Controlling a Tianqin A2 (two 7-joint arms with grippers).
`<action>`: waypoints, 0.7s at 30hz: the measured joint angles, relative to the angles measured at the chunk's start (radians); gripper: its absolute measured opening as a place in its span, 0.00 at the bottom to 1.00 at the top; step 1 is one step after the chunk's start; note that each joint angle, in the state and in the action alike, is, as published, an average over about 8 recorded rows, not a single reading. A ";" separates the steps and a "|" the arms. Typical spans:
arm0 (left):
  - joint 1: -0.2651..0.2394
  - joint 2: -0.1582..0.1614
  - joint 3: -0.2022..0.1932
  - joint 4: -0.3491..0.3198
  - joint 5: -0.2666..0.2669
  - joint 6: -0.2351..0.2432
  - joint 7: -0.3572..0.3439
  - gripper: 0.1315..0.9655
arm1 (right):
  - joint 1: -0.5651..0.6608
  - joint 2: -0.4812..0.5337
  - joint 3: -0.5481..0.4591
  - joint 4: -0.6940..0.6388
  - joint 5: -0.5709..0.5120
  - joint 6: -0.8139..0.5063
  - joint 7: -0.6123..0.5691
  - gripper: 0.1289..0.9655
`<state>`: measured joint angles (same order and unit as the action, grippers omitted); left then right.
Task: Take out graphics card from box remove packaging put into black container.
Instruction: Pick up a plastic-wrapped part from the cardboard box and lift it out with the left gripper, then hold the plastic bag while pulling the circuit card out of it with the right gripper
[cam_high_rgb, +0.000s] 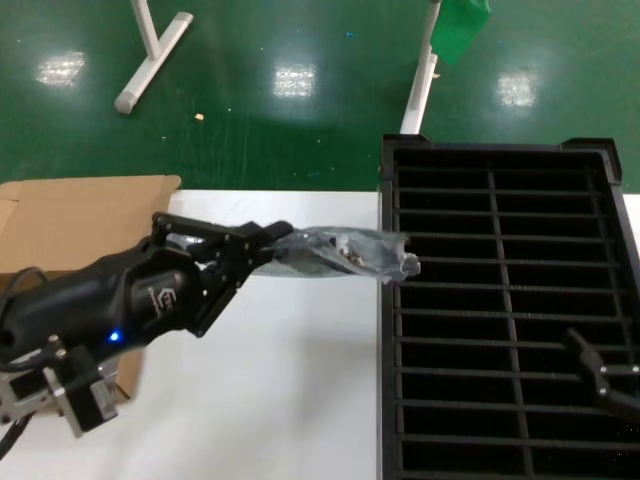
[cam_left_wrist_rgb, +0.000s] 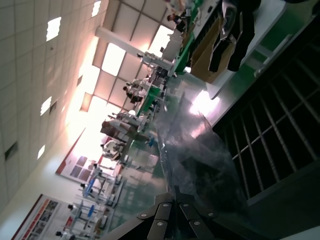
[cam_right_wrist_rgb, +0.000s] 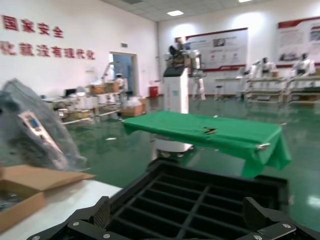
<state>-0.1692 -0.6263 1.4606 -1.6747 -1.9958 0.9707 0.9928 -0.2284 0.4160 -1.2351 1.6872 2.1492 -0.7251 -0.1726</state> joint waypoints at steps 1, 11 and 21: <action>0.007 -0.006 -0.004 -0.007 -0.003 0.004 -0.003 0.01 | -0.006 0.007 0.000 -0.002 0.008 -0.015 0.004 0.99; 0.124 -0.047 -0.056 -0.047 -0.035 0.050 -0.011 0.01 | -0.013 0.023 -0.014 -0.106 0.094 -0.221 -0.065 0.90; 0.220 -0.044 -0.070 -0.039 -0.039 0.086 0.037 0.01 | -0.010 0.039 -0.069 -0.221 0.114 -0.435 -0.236 0.74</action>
<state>0.0509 -0.6703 1.3911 -1.7134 -2.0352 1.0568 1.0296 -0.2381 0.4550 -1.3037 1.4660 2.2631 -1.1596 -0.4086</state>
